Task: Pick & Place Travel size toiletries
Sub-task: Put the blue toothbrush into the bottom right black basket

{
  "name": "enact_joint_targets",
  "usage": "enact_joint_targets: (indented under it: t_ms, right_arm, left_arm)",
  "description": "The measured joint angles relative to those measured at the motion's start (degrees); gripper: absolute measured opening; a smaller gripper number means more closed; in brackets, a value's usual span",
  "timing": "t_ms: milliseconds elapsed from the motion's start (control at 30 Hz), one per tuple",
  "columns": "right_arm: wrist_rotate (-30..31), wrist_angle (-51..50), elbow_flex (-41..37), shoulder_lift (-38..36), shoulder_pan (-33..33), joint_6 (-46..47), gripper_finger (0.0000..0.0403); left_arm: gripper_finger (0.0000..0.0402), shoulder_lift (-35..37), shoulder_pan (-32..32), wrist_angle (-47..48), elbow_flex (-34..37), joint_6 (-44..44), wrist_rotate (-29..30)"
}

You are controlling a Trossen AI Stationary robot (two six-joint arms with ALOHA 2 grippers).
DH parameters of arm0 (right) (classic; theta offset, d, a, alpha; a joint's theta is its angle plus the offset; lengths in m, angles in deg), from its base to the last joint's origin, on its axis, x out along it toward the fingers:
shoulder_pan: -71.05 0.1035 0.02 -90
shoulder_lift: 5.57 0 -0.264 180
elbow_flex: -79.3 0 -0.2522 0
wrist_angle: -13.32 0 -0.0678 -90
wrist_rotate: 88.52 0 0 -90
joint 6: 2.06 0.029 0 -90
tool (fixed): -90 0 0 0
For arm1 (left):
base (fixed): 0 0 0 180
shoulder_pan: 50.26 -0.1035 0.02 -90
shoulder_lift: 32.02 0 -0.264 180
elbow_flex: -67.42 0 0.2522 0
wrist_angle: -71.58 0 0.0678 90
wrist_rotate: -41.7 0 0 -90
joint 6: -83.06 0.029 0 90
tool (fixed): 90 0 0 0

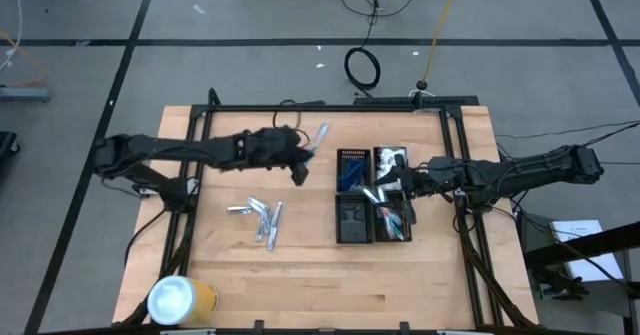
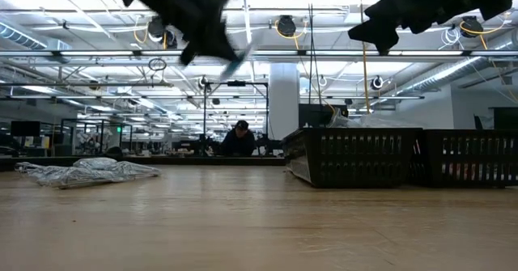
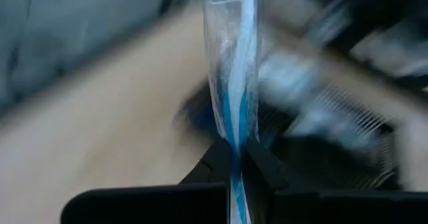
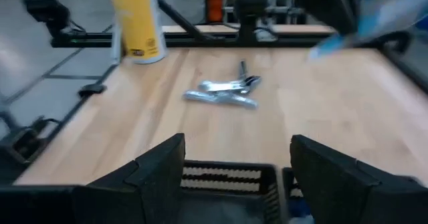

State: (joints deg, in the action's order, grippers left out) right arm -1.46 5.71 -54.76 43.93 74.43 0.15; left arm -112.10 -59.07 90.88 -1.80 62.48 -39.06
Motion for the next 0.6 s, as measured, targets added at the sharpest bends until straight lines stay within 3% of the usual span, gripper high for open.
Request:
enact_joint_targets:
  t_ms: [100,233,400,600]
  right_arm:
    - [4.05,2.59,-0.02,0.32,0.00,-0.46,0.0256]
    - [5.77,17.42,-3.15,2.67,0.01,-2.66,0.0256]
    - [4.25,39.84,-6.75,9.01,0.22,-6.28,0.0256]
    - [4.25,49.63,-5.17,17.81,0.22,-5.96,0.0256]
  left_arm:
    - [0.0004,0.39,5.47,-10.87,0.13,10.53,0.99]
    - [0.0004,-0.42,10.99,-20.06,0.11,20.65,0.90]
    - [0.0004,-3.67,12.94,-23.08,0.13,23.82,1.41]
    - [0.0004,-9.31,12.59,-26.09,-0.17,25.51,1.01]
